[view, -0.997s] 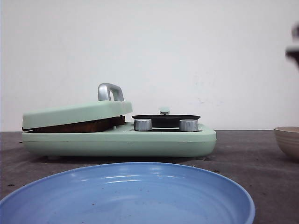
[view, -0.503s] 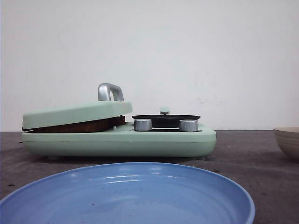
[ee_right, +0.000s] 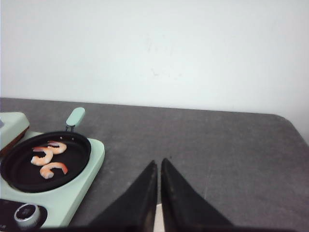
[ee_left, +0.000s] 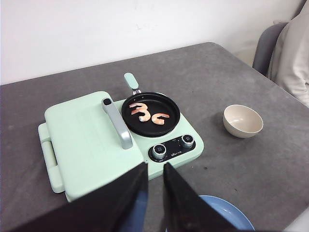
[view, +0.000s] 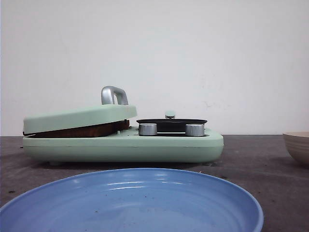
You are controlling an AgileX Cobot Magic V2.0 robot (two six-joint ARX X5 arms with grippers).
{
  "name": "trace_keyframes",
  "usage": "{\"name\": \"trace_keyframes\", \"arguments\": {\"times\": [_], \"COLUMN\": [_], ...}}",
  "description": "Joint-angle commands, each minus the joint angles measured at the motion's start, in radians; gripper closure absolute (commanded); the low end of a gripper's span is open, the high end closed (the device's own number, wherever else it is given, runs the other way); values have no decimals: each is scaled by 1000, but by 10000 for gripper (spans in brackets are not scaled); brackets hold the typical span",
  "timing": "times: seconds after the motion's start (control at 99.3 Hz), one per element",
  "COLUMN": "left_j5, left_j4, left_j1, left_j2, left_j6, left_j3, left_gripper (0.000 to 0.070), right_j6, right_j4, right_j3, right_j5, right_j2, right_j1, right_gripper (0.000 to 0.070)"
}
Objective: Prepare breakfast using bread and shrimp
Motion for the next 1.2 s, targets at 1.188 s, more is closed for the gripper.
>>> {"name": "trace_keyframes", "arguments": {"times": [1.188], "left_j5": [203], "left_j4": [809], "left_j1": [408], "left_j2": [-399], "left_j6": [204], "left_j3": [-852], "left_gripper": [700], "right_j6": [-7], "right_j4": [11], "right_j3": [10], "right_j5": [4], "right_j2": [2], "right_j1": [2], "right_gripper": [699]}}
